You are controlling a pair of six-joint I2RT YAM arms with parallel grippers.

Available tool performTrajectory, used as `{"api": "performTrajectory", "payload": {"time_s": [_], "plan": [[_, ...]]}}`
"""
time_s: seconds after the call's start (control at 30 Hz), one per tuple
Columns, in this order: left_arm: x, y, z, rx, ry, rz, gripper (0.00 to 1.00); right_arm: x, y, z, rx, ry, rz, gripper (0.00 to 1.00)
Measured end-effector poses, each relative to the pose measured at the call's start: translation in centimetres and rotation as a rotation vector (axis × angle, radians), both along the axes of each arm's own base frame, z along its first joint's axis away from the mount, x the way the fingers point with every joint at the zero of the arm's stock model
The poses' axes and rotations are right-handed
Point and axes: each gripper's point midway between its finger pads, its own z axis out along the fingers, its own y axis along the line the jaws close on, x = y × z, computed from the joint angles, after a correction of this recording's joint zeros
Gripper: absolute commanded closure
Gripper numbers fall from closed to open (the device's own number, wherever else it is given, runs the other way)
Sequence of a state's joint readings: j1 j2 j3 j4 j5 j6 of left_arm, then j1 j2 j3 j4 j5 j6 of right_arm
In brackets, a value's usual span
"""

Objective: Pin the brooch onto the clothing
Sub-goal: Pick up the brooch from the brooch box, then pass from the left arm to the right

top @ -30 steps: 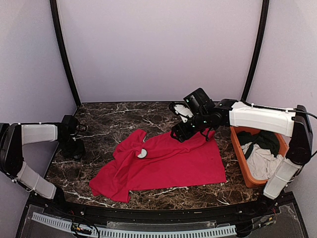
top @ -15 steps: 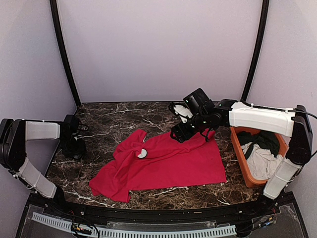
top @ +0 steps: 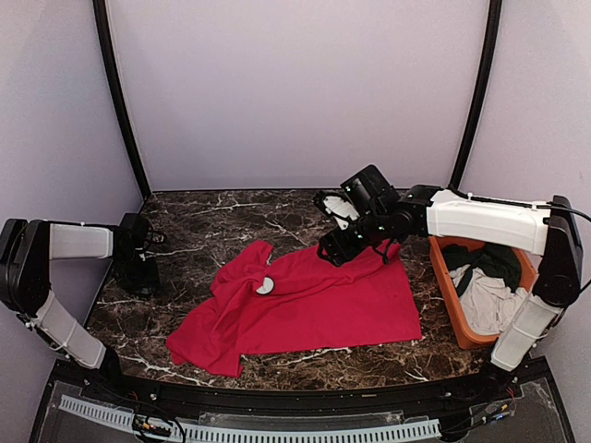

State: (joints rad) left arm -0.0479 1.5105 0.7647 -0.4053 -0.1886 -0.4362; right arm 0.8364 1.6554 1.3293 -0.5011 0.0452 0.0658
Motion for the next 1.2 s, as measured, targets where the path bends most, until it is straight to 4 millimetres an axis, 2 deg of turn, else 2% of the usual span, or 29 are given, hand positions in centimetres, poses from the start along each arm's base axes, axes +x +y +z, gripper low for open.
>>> {"api": "performTrajectory", "payload": {"time_s": [0.3,0.57,0.7,0.8,0.93,1.0,1.1,1.2], "plan": [[0.1,-0.3,0.0,-0.014,-0.003,-0.011,0.65,-0.1,0.0,0.0,-0.001,0.000,0.001,0.25],[0.2,-0.6,0.2,-0.034,-0.011,-0.019,0.66,-0.2,-0.2,0.1,-0.014,0.005,-0.003,0.23],[0.8,-1.2,1.6,-0.063,-0.059,-0.037,0.66,0.1,0.0,1.0,-0.006,-0.013,-0.006,0.19],[1.8,-2.1,4.3,-0.106,-0.144,-0.068,0.66,0.0,0.0,1.6,-0.001,-0.026,-0.002,0.18],[3.5,-4.8,8.6,-0.239,-0.288,-0.152,0.66,-0.5,0.1,3.4,0.039,-0.065,0.035,0.16],[4.3,-7.2,11.0,-0.346,-0.365,-0.234,0.66,-1.4,-0.1,5.1,0.084,-0.104,0.078,0.14],[4.8,-11.9,14.2,-0.491,-0.440,-0.396,0.66,-3.0,-0.5,8.0,0.159,-0.187,0.160,0.16],[4.0,-17.8,17.4,-0.657,-0.490,-0.596,0.66,-5.0,-0.7,10.5,0.227,-0.275,0.269,0.16]]}}
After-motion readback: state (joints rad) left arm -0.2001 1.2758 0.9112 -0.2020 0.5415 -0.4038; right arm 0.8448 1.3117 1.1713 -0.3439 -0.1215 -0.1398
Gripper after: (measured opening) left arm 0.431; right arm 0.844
